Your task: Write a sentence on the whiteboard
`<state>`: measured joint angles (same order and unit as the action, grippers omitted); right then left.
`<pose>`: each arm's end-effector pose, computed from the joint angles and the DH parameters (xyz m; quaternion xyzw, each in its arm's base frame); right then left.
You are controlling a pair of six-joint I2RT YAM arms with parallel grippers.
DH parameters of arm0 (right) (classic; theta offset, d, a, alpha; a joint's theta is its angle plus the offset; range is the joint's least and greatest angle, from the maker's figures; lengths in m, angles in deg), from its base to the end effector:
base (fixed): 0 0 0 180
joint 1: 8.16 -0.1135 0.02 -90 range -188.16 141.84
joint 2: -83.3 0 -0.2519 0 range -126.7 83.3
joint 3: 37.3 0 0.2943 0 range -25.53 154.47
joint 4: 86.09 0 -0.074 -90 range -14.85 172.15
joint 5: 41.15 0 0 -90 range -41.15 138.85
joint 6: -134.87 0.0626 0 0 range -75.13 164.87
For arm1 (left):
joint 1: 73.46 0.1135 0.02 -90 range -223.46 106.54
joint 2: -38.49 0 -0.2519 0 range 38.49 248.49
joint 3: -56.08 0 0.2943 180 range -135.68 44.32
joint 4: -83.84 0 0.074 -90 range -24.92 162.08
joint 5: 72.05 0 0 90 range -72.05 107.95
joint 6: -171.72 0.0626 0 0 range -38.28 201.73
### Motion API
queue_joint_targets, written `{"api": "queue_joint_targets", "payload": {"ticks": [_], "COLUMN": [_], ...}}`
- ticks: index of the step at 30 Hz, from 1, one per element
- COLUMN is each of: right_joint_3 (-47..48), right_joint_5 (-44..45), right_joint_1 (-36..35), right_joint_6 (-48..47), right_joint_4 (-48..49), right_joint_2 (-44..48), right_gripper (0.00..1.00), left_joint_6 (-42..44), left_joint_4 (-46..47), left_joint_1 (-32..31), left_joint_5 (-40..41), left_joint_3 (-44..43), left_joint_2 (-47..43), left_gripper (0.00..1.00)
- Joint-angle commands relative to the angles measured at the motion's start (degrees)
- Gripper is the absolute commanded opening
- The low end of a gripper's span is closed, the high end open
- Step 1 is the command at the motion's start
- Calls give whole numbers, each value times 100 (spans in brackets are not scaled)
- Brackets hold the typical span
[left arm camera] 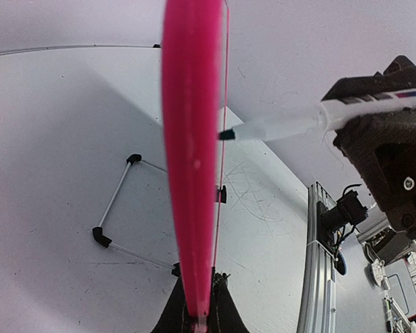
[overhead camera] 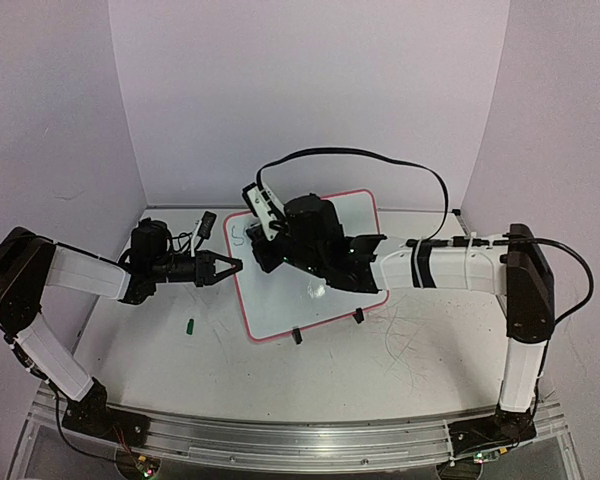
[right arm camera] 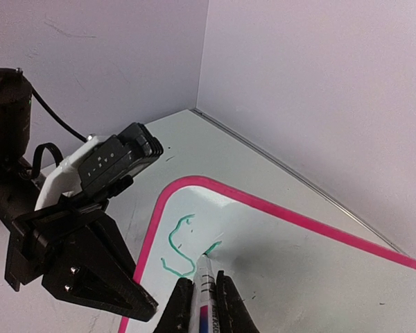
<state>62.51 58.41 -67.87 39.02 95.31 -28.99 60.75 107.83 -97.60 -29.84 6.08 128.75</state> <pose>0.2794 0.4577 0.2569 -0.3720 0.6755 0.2295 0.5938 0.3069 -0.1884 0.1427 0.2631 0.7245 -0.5097 0.3823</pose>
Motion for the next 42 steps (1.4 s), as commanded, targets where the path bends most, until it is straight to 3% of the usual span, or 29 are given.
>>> {"api": "queue_joint_targets", "payload": {"ticks": [1,23,29,42], "right_joint_3": [-187,-256,-276,-50], "right_joint_5": [131,616,-27,-90], "right_joint_1": [-7,-22,-28,-30], "right_joint_6": [110,43,72,75], "right_joint_4": [3,144,351,359], "right_joint_2": [121,321,430,291], "right_gripper": [0,0,0,0], "left_joint_6": [350,366,366,379], "left_joint_4": [-95,-123,-129,-132], "left_joint_1": [-40,-38,-39,-39], "left_joint_5": [256,249,252,253], "left_joint_3": [-202,-208,-196,-186], "left_joint_2": [-67,-50,-80,-98], "left_gripper": [0,0,0,0]}}
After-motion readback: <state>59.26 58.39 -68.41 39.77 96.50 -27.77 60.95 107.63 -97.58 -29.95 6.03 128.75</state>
